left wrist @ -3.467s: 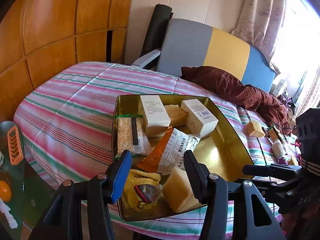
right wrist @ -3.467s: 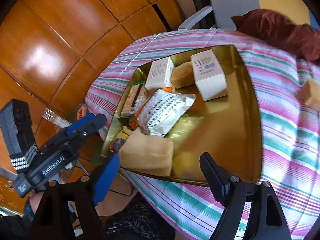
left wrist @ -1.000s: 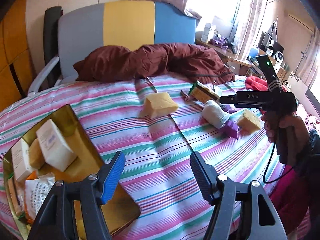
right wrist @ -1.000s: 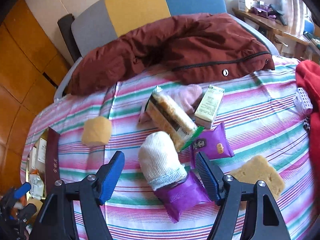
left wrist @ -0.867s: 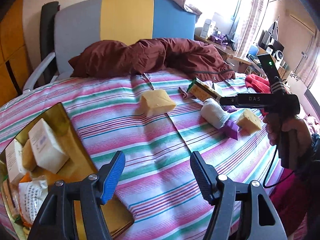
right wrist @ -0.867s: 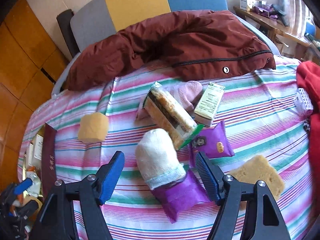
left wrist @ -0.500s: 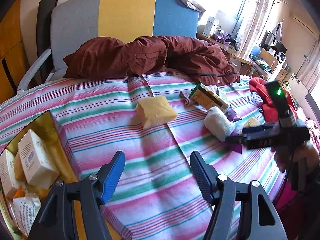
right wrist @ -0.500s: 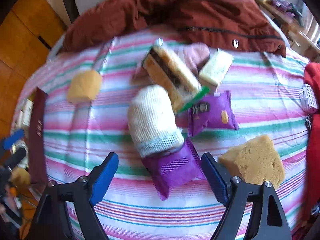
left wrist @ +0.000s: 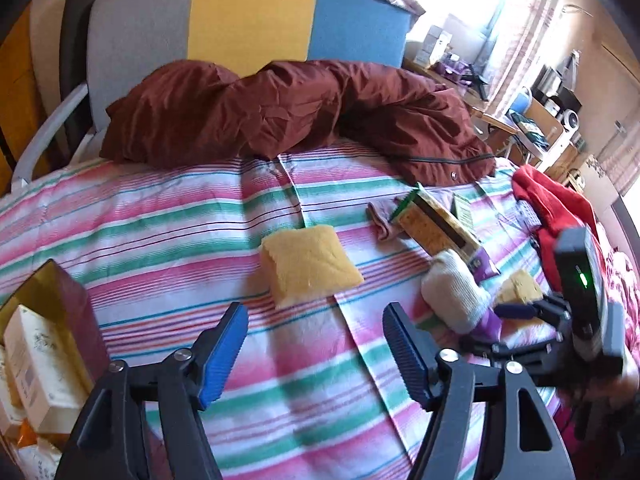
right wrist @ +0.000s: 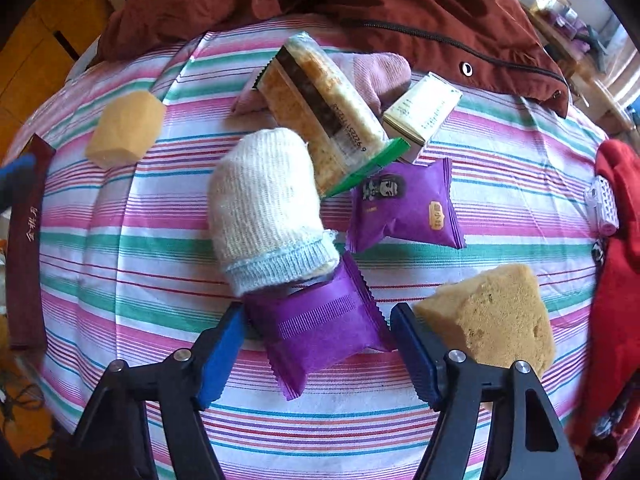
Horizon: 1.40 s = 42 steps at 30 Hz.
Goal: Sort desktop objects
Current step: 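Grasp the flat yellow sponge with the left gripper while the right gripper grasps a purple snack packet, then carry the yellow sponge and purple packet to the gold tray and release them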
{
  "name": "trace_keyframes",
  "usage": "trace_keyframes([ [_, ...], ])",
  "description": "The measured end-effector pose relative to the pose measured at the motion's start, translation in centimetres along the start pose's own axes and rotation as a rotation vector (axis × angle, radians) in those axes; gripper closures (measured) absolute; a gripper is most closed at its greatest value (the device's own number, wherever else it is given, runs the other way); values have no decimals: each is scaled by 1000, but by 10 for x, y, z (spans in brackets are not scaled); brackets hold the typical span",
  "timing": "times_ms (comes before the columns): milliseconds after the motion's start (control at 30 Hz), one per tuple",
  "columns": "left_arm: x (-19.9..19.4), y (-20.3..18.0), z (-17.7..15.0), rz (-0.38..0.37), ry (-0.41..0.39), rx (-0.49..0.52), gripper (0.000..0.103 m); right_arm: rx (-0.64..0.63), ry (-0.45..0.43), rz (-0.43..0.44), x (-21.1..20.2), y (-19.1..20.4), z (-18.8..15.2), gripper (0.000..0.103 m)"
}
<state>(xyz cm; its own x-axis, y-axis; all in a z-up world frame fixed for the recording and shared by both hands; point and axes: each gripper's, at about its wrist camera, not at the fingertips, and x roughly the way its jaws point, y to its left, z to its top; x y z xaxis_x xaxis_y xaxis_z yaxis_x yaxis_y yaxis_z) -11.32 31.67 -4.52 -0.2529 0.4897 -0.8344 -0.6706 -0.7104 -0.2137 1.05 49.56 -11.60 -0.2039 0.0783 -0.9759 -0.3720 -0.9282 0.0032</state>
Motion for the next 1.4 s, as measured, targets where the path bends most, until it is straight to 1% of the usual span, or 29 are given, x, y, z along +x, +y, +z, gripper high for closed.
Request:
trace_keyframes([
  [67,13,0,8,-6,28,-22,23,-10,0,-8,0,2,0,29],
  [167,27,-1,18,-1,37,-44,20,-18,-1,-13,1,4,0,29],
  [267,42,-3,29,27,43,-60,19,-29,1,-22,2,7,0,29],
  [333,53,-4,35,61,70,-63,16,-34,3,-24,2,8,0,29],
  [400,66,-6,40,69,86,-61,16,-37,3,-27,2,9,0,29],
  [467,77,-7,42,106,101,-54,16,-43,3,-30,2,10,0,29],
  [533,87,-4,42,118,120,-61,18,-49,3,-34,2,12,0,29],
  [567,90,-2,41,120,121,-66,27,-50,3,-34,2,12,0,29],
  [600,92,1,40,106,123,-76,33,-50,3,-33,2,12,0,29],
  [633,93,4,38,88,125,-86,34,-51,3,-31,1,12,0,29],
  [700,89,6,34,69,101,-74,38,-56,1,-30,1,13,0,30],
  [800,82,8,27,61,88,-65,40,-65,-5,-26,-2,15,-1,34],
  [1000,60,11,8,60,57,-63,41,-83,-13,3,-6,20,-3,35],
  [1167,34,5,-6,55,30,-49,41,-92,-43,67,-15,25,-4,35],
  [1400,-5,-1,-31,28,-8,-40,41,-116,-80,150,-27,38,-7,36],
])
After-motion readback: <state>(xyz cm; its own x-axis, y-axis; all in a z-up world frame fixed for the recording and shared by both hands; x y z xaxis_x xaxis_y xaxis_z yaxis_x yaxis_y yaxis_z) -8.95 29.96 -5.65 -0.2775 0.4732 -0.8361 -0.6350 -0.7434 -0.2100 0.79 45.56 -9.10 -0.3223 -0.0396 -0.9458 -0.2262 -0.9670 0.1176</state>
